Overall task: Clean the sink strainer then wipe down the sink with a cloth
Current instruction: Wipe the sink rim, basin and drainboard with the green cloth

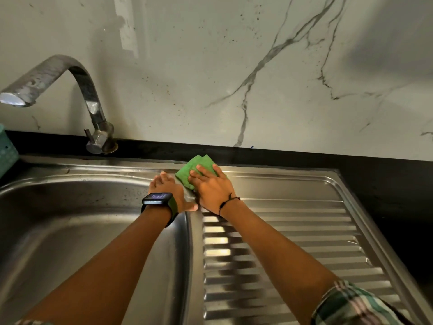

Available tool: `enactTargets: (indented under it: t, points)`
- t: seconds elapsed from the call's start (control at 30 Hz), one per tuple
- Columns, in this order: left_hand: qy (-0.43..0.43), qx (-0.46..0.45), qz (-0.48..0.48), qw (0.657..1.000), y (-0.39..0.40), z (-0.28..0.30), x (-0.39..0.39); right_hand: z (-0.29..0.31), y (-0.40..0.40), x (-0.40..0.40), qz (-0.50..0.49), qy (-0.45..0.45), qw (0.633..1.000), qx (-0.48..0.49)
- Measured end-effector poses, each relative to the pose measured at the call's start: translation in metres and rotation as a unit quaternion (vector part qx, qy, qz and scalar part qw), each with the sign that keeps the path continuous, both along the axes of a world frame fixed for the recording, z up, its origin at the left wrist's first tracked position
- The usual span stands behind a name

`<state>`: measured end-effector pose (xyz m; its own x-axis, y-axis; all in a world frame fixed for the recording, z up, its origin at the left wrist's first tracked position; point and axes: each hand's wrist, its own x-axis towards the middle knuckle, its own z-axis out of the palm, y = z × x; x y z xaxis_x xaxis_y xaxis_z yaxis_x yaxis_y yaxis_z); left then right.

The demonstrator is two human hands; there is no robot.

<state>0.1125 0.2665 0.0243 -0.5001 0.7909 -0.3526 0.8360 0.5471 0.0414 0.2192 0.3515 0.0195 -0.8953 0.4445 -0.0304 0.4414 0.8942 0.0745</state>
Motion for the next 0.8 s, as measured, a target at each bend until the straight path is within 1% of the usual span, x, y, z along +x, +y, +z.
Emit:
enactTargets:
  t: [0.13,0.23,0.37,0.5,0.57,0.67,0.8]
  points:
    - [-0.004,-0.010,-0.004,1.000,0.000,-0.005,-0.005,0.008,0.030,0.048,-0.006,-0.038,0.998,0.043]
    - [-0.003,-0.006,-0.004,1.000,0.000,-0.007,-0.006,0.016,0.064,0.103,-0.046,-0.084,0.994,0.057]
    - [0.018,-0.021,0.001,1.000,0.006,-0.006,-0.004,0.021,0.106,0.187,-0.174,-0.140,0.973,0.052]
    - [0.031,-0.032,0.014,0.999,0.011,-0.003,-0.003,0.025,0.141,0.250,-0.355,-0.149,0.922,0.026]
    - [0.024,-0.019,0.030,0.999,0.010,-0.002,-0.002,0.022,0.150,0.265,-0.383,-0.124,0.915,-0.001]
    - [-0.010,0.005,0.043,0.999,0.005,0.000,-0.001,0.016,0.149,0.267,-0.383,-0.054,0.922,-0.018]
    - [-0.016,0.021,0.040,0.999,0.000,-0.001,0.004,0.008,0.149,0.270,-0.382,0.070,0.921,-0.029]
